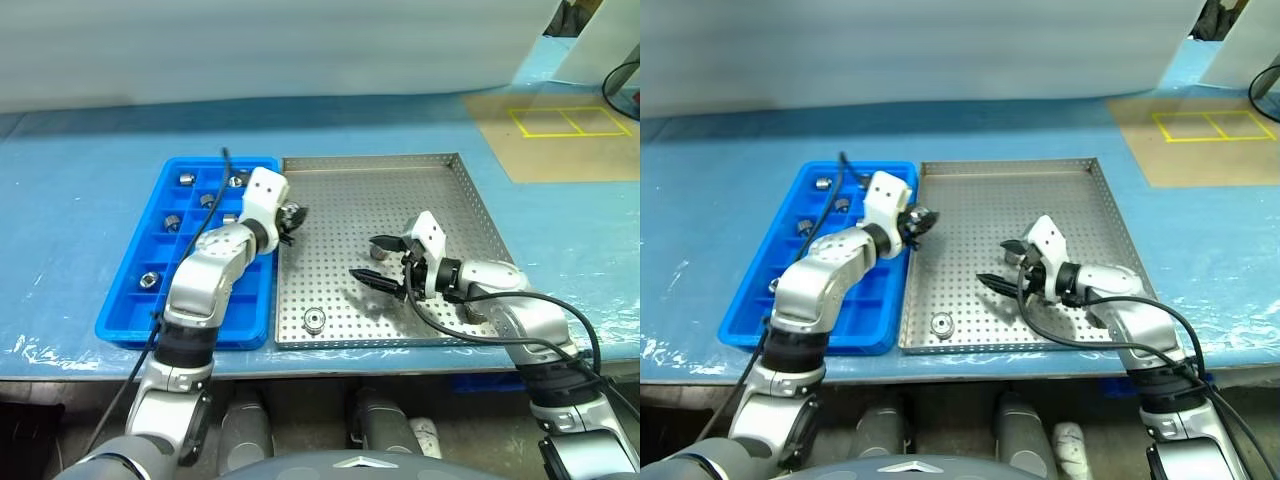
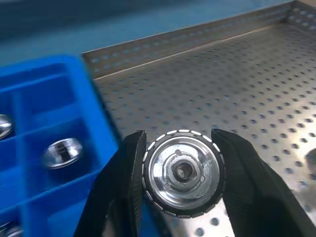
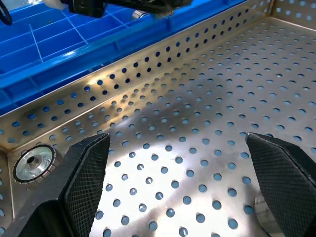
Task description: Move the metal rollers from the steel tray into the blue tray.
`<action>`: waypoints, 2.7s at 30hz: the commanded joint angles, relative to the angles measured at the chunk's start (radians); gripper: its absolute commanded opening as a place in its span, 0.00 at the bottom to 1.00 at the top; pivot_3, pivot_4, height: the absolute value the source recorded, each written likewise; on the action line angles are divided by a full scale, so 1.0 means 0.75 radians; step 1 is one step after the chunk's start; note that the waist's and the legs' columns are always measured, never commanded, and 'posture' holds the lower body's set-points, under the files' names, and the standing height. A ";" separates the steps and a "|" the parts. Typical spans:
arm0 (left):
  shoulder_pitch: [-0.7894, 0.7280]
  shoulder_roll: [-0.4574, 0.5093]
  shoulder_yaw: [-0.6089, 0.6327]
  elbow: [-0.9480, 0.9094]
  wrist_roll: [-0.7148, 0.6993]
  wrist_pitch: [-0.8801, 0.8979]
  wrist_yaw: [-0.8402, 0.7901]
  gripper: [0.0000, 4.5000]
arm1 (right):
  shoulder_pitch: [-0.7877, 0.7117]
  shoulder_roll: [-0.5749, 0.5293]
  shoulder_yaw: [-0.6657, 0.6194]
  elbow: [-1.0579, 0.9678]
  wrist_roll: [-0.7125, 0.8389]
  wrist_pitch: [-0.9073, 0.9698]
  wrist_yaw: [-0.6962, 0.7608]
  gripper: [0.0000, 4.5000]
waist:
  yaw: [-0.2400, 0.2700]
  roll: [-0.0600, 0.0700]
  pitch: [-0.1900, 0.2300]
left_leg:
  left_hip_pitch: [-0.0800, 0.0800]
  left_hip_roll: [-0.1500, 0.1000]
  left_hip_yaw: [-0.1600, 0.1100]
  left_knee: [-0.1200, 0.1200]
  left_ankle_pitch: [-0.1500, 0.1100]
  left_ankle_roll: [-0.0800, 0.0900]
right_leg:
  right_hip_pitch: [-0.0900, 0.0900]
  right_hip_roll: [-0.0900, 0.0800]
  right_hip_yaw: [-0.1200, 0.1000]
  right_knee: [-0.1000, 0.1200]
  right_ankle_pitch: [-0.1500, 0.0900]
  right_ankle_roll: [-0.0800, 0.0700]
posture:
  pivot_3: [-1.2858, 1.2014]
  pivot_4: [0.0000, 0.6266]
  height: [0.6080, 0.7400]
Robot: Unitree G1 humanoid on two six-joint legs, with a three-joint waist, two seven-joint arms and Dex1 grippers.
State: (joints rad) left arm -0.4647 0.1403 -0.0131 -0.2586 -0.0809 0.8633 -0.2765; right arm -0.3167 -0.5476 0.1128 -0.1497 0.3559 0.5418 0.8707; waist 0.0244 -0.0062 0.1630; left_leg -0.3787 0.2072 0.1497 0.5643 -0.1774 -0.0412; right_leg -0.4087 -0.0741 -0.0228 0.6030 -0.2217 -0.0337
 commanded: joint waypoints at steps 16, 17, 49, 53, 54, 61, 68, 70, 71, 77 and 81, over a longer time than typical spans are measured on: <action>0.204 -0.115 0.347 -0.329 0.049 0.162 0.413 0.38 | -0.260 0.120 0.135 0.315 -0.042 -0.137 0.224 1.00 | 0.099 -0.002 0.001 | -0.009 0.000 -0.002 0.000 0.001 0.002 | -0.009 -0.001 -0.003 0.000 0.000 0.000 | 0.60 0.24 1.00; 0.206 -0.106 0.353 -0.322 0.046 0.165 0.409 0.38 | -0.264 0.124 0.138 0.322 -0.046 -0.140 0.228 1.00 | 0.103 -0.002 0.001 | -0.011 0.000 -0.002 0.000 0.001 0.002 | -0.011 -0.001 -0.003 0.000 0.000 0.000 | 0.60 0.24 1.00; 0.010 0.141 -0.067 -0.177 -0.264 -0.013 -0.204 0.90 | -0.063 0.028 0.003 0.067 -0.018 -0.037 0.135 1.00 | 0.109 -0.002 0.001 | -0.011 0.000 0.000 0.000 0.005 -0.002 | -0.014 0.000 -0.001 0.004 0.000 0.000 | 0.49 0.24 1.00; -0.028 0.222 -0.150 -0.102 -0.323 -0.106 -0.421 0.90 | 0.033 -0.019 -0.045 -0.075 0.013 0.028 0.097 1.00 | 0.072 -0.002 0.001 | -0.010 -0.001 0.001 0.000 0.005 -0.002 | -0.014 0.000 0.001 0.004 0.000 0.000 | 0.47 0.24 1.00; -0.043 0.254 -0.185 -0.080 -0.329 -0.123 -0.487 0.90 | 0.061 -0.028 -0.062 -0.111 0.020 0.044 0.079 1.00 | 0.060 -0.001 0.001 | -0.009 0.000 0.001 0.000 0.004 -0.004 | -0.014 0.000 0.001 0.004 0.000 0.000 | 0.45 0.24 1.00; -0.126 0.435 -0.353 0.022 -0.358 -0.221 -0.864 0.90 | 0.196 -0.068 -0.124 -0.249 0.041 0.098 -0.011 1.00 | 0.006 -0.001 0.001 | -0.006 -0.001 0.003 0.000 0.003 -0.007 | -0.013 0.000 0.004 0.005 0.000 0.001 | 0.42 0.24 1.00; -0.202 0.609 -0.492 0.137 -0.271 -0.343 -1.138 0.90 | 0.284 -0.079 -0.158 -0.334 0.063 0.133 -0.069 1.00 | -0.028 0.000 0.000 | -0.004 -0.001 0.004 -0.001 0.003 -0.007 | -0.012 0.001 0.006 0.005 0.000 0.000 | 0.40 0.24 1.00; -0.203 0.629 -0.526 0.156 -0.237 -0.380 -1.174 0.90 | 0.295 -0.087 -0.156 -0.343 0.063 0.137 -0.075 1.00 | -0.038 0.000 0.000 | -0.003 -0.001 0.004 -0.001 0.003 -0.007 | -0.011 0.000 0.006 0.005 0.000 0.000 | 0.40 0.24 1.00; -0.200 0.631 -0.535 0.154 -0.237 -0.389 -1.194 0.90 | 0.298 -0.092 -0.156 -0.345 0.063 0.139 -0.076 1.00 | -0.038 0.000 0.000 | -0.003 -0.001 0.004 -0.001 0.003 -0.007 | -0.011 0.001 0.006 0.005 0.000 0.000 | 0.40 0.24 1.00; -0.165 0.646 -0.581 0.115 -0.199 -0.455 -1.251 0.90 | 0.295 -0.113 -0.147 -0.345 0.075 0.145 -0.078 1.00 | -0.040 0.001 0.000 | -0.001 -0.001 0.004 -0.001 0.003 -0.007 | -0.008 0.000 0.006 0.005 0.000 0.000 | 0.40 0.24 1.00; -0.148 0.663 -0.599 0.086 -0.174 -0.490 -1.288 0.90 | 0.294 -0.130 -0.144 -0.349 0.084 0.155 -0.068 1.00 | -0.043 0.001 0.000 | 0.001 -0.001 0.004 -0.001 0.003 -0.007 | -0.006 0.001 0.006 0.005 0.000 0.000 | 0.41 0.24 1.00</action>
State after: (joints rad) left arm -0.5761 0.6226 -0.4583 -0.1433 -0.2186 0.5236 -1.2222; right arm -0.0943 -0.6321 0.0204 -0.3683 0.3959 0.6563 0.8117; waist -0.0076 -0.0058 0.1630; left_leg -0.3778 0.2068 0.1529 0.5633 -0.1754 -0.0460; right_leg -0.4131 -0.0737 -0.0184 0.6069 -0.2214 -0.0334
